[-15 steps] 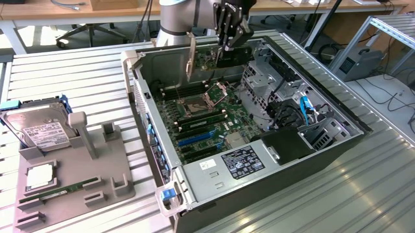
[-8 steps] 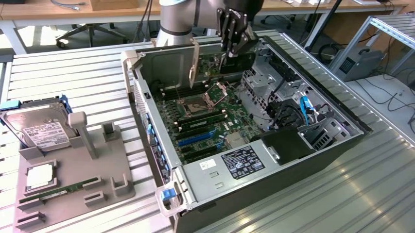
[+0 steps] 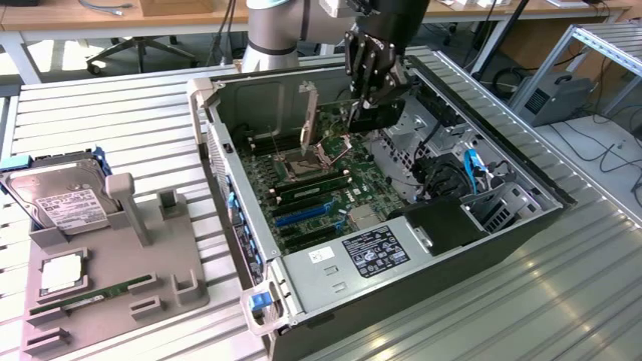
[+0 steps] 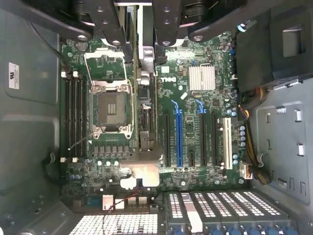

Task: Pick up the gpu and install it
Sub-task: 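Insert the gpu into the slot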

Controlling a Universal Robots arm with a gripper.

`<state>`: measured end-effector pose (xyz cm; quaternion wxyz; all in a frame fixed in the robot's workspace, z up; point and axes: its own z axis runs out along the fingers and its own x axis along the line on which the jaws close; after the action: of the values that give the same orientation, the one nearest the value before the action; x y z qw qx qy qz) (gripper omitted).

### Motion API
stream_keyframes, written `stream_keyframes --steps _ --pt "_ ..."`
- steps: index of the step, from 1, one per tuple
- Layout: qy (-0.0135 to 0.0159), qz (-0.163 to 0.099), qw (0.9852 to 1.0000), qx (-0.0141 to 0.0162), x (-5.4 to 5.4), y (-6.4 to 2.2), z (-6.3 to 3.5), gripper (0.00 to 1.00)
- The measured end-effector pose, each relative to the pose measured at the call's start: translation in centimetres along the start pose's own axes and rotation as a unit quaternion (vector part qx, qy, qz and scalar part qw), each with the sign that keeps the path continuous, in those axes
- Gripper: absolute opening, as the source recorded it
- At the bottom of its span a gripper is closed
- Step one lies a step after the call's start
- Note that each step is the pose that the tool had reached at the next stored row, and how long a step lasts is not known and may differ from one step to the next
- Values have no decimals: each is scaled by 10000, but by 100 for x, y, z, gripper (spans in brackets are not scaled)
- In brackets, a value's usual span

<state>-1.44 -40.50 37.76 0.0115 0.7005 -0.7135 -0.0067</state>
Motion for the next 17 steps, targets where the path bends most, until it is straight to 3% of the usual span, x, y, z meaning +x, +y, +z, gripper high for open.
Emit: stream_keyframes --steps 1,2,3,4,5,7,17 --pt "9 0 10000 1 51 -1 17 27" --pt "48 2 10000 1 134 -3 42 27" --pt "109 3 9999 3 283 -8 117 27" --pt "110 3 9999 2 392 -13 244 27" --pt "110 3 9999 1 390 -15 291 27" --pt "110 3 9999 1 320 -14 290 27" --pt "110 3 9999 1 266 -11 294 27"
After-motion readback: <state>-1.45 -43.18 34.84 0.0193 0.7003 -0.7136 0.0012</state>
